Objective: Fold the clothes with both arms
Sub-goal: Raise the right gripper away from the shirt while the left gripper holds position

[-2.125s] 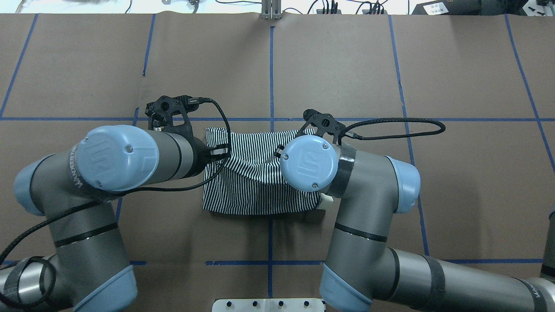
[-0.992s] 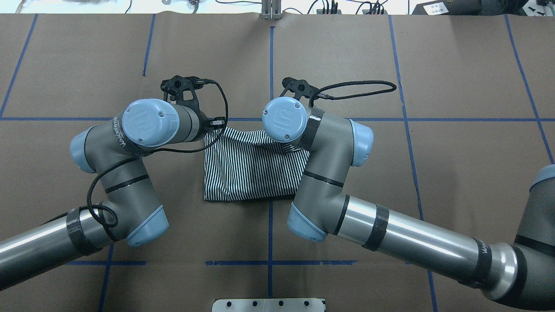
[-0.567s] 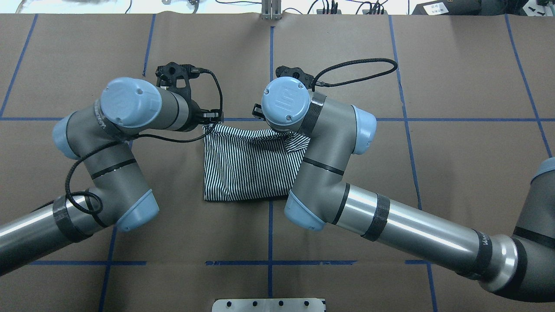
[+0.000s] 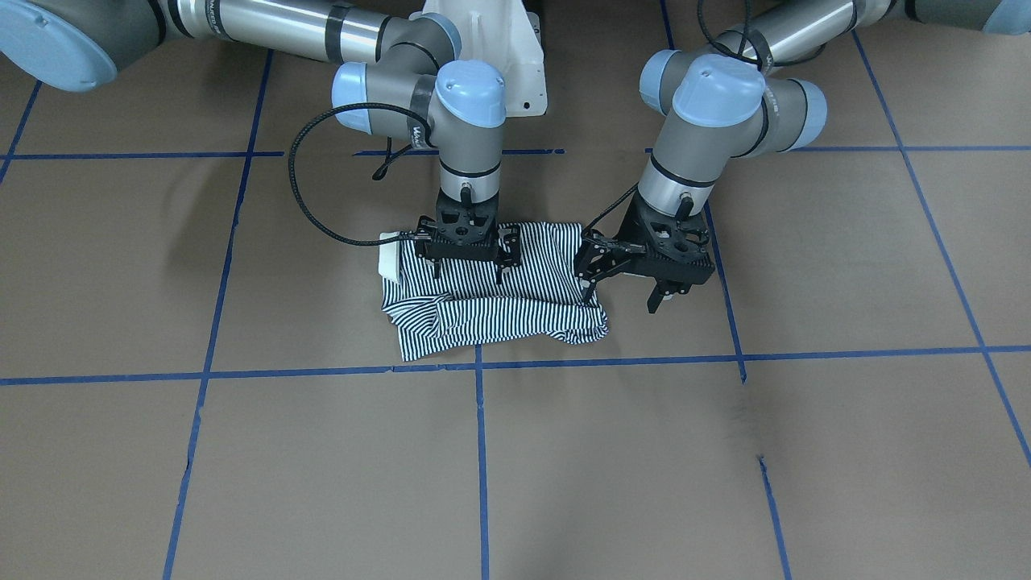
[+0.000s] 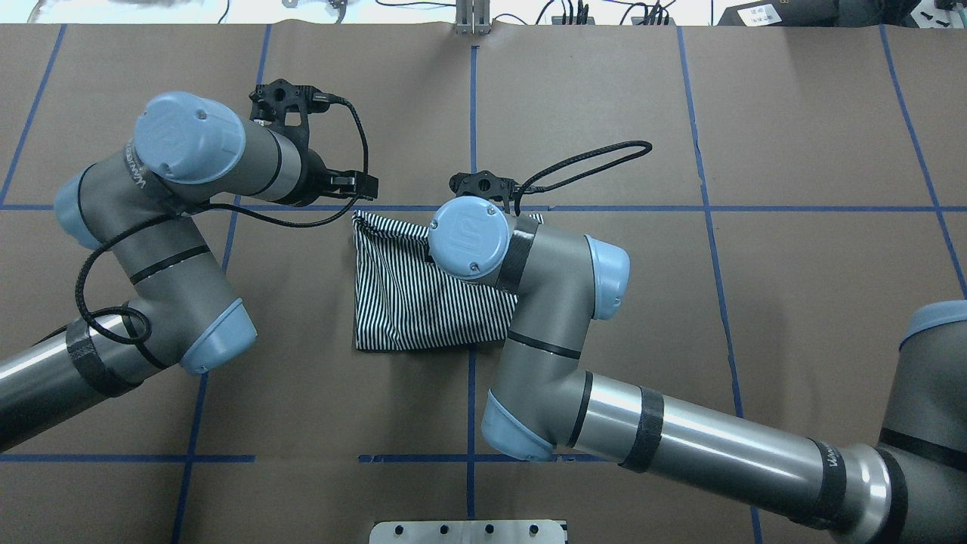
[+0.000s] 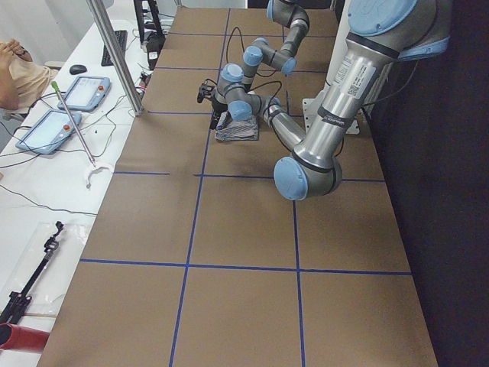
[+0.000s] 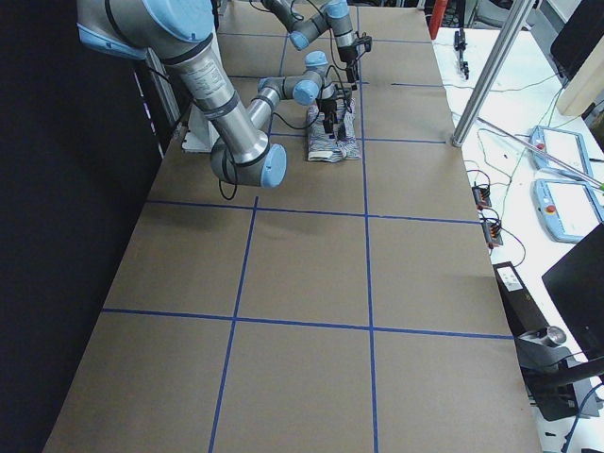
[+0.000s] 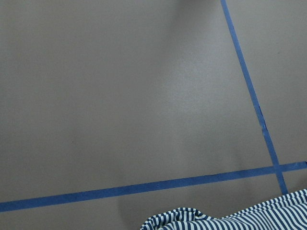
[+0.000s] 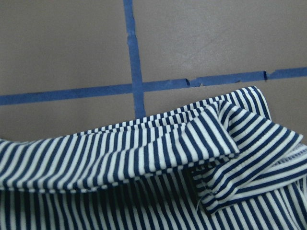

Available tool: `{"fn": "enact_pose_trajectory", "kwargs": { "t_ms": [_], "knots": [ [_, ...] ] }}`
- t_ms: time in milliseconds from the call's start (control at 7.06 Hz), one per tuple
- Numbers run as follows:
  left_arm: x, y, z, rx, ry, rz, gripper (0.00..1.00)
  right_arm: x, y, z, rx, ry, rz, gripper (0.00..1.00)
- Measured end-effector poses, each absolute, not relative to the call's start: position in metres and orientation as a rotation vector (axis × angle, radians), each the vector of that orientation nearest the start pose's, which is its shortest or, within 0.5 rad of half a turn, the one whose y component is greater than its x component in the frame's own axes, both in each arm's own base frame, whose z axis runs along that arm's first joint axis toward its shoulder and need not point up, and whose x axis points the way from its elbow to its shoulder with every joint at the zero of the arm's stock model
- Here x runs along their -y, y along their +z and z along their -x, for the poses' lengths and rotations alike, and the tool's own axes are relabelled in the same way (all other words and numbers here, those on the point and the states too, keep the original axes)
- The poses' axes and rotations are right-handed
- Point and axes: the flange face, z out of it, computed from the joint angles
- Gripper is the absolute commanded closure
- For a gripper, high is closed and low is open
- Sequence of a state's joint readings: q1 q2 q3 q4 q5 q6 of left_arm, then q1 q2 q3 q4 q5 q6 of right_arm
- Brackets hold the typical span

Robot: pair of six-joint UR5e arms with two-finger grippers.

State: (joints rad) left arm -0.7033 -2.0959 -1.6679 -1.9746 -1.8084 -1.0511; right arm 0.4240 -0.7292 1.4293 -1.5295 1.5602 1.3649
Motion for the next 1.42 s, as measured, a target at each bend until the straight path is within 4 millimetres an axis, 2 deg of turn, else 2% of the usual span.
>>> {"fn": "enact_pose_trajectory", "kwargs": {
  "t_ms": [283, 425, 567, 708, 850, 992, 1133, 1275, 1417],
  "knots": [
    [0.514, 0.266, -0.437, -0.963, -0.048, -0.408, 0.0, 0.446, 0.214, 0.642, 0.646, 0.194, -0.268, 0.0],
    [0.513, 0.265, -0.437, -0.966, -0.048, -0.408, 0.0, 0.469, 0.217, 0.641, 0.616, 0.205, -0.278, 0.0],
    [0.513, 0.264, -0.436, -0.967, -0.048, -0.409, 0.0, 0.507, 0.221, 0.636, 0.569, 0.213, -0.29, 0.0],
    [0.513, 0.264, -0.436, -0.968, -0.05, -0.409, 0.0, 0.552, 0.23, 0.618, 0.518, 0.203, -0.301, 0.0],
    [0.513, 0.264, -0.435, -0.968, -0.052, -0.408, 0.0, 0.597, 0.241, 0.585, 0.482, 0.167, -0.299, 0.0],
    [0.512, 0.265, -0.435, -0.968, -0.053, -0.407, 0.0, 0.63, 0.247, 0.554, 0.477, 0.127, -0.281, 0.0],
    [0.512, 0.265, -0.436, -0.967, -0.053, -0.405, 0.0, 0.651, 0.247, 0.528, 0.503, 0.104, -0.259, 0.0],
    [0.511, 0.266, -0.439, -0.966, -0.059, -0.395, 0.0, 0.659, 0.243, 0.511, 0.547, 0.089, -0.25, 0.0],
    [0.503, 0.267, -0.452, -0.971, -0.072, -0.365, 0.0, 0.657, 0.241, 0.501, 0.581, 0.08, -0.257, 0.0]
  ]
}}
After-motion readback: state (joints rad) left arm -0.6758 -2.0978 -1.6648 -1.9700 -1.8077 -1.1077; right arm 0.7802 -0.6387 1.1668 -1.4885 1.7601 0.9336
